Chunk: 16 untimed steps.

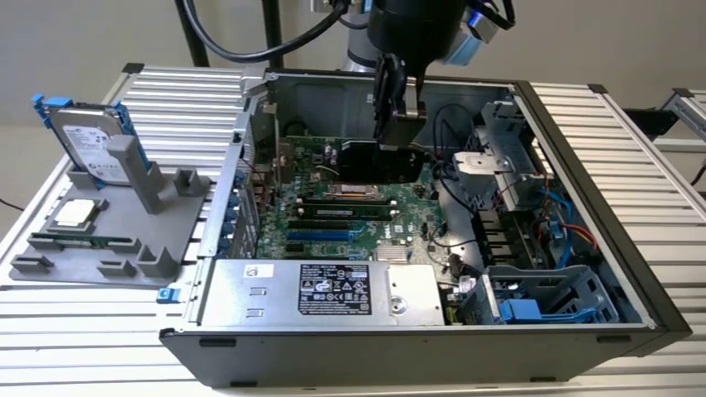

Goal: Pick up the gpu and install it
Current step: 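Insert the gpu into the slot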

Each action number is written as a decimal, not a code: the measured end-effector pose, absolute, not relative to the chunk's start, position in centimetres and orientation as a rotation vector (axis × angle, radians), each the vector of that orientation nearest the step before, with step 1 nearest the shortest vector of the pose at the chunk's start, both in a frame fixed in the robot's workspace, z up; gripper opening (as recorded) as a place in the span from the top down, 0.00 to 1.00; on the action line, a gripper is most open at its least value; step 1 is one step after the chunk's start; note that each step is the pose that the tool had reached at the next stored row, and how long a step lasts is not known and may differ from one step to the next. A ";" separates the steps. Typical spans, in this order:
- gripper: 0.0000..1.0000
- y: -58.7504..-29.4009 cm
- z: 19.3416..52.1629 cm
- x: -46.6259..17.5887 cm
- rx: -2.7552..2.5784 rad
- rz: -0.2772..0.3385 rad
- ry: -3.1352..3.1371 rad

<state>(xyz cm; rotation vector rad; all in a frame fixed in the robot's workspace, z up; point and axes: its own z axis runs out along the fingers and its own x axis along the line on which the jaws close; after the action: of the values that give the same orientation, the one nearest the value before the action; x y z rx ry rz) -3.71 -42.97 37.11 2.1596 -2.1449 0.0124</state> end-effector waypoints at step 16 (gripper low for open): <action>1.00 -43.0 36.3 -3.7 2.159 0.013 -2.144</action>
<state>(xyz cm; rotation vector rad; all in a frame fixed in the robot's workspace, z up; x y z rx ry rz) -3.71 -42.97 36.31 2.1587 -2.1441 0.0128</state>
